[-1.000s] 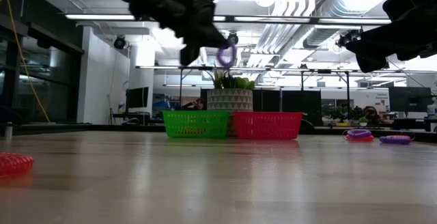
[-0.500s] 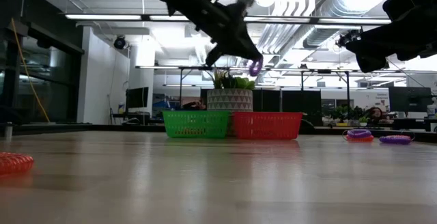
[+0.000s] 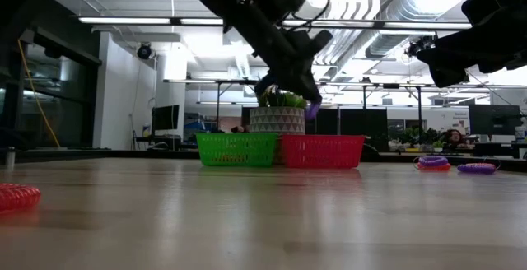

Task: Sort spring keychains
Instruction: Put the purple spring keychain into the orange bin, then put the orange spring keychain into the green bin

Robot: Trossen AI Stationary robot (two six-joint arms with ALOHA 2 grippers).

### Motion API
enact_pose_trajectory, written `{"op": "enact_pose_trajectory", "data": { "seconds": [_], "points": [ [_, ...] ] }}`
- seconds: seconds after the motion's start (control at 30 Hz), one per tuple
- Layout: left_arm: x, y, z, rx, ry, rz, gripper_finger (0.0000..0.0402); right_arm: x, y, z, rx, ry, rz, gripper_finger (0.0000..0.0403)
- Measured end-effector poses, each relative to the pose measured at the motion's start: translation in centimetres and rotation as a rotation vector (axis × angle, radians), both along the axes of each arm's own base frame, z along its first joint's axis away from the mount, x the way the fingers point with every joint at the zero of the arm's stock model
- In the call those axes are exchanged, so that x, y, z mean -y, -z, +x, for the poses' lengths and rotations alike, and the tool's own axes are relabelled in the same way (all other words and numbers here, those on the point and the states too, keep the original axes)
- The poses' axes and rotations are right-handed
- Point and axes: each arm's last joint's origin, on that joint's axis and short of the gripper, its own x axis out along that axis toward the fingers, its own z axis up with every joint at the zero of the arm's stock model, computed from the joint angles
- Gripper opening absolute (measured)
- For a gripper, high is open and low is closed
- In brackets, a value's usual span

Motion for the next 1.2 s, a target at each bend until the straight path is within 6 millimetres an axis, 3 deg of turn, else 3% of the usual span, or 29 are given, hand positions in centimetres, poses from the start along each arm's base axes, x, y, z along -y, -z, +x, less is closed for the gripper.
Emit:
{"op": "enact_pose_trajectory", "data": {
  "seconds": [0.1,0.4,0.83,1.2],
  "points": [
    [-0.05,-0.86,0.13,0.041,-0.007,0.012,0.0008,0.00,0.00,0.00,0.000,0.000,0.000,0.0162],
    [-0.20,-0.47,-0.03,0.010,-0.038,0.031,0.0015,0.00,0.00,0.00,0.000,0.000,0.000,0.0157],
    [-0.15,-0.43,-0.04,0.007,-0.024,0.021,0.0150,0.00,-0.01,0.00,0.000,0.000,0.000,0.0158],
    [-0.03,-0.40,-0.04,-0.003,-0.001,0.035,0.0168,0.00,0.00,0.00,0.000,0.000,0.000,0.0162]
  ]
}}
